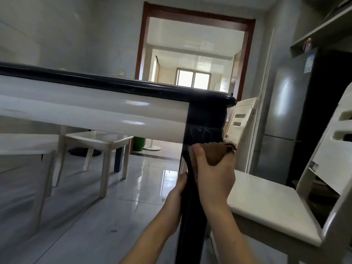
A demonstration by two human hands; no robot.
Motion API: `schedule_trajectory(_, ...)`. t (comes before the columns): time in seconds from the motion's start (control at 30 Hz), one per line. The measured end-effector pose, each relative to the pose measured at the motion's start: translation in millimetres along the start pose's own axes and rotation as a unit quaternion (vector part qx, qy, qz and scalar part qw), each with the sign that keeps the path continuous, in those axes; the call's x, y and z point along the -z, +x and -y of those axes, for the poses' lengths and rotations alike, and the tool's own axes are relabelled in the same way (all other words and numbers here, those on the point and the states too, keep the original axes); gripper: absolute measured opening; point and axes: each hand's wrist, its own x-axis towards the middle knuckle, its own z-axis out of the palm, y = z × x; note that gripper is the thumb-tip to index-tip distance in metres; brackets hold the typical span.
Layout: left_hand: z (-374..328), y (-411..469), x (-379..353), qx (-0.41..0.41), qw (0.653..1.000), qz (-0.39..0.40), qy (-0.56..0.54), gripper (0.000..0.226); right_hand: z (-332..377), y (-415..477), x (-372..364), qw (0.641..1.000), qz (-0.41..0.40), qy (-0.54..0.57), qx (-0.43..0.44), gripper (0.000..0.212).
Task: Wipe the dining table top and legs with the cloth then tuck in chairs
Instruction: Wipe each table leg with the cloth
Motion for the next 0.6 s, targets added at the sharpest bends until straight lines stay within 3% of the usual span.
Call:
schedule_trajectory(0.07,-0.4,0.3,-0.2,0.006,1.0,-0.004,0.011,0.041,-1.5,6.4,8.4,0.998,-0.017,0.063,-0.024,0.041)
schedule_trajectory(0.17,0.8,0.2,-0.2,0.001,1.0,-0.009,0.021,0.043,-8.8,8.0,11.4,0.994,-0.023,0.102,-0.025,0.032)
schedule_trajectory(0.23,-1.2,-2.5,-1.1,-0.003,1.0,-0.015,0.021,0.043,-9.2,4.3,1.4,0.997,-0.016,0.069,0.019,0.038)
schedule_trajectory(0.37,1.8,0.2,-5.3,-0.007,1.0,-0.005,0.017,0.047,7.9,6.5,-17.3,0.987,-0.064,-0.105,0.105,0.065)
schedule_trajectory(0.47,-0.3,-2.8,-4.4,-0.007,1.0,0.001,-0.023,0.05,26.2,35.4,-20.1,0.974,-0.091,-0.108,0.18,0.063)
schedule_trajectory(0.6,1.0,20.9,-3.6,-0.004,0.999,-0.032,-0.015,0.048,34.3,50.6,-28.3,0.971,-0.103,-0.13,0.171,0.065)
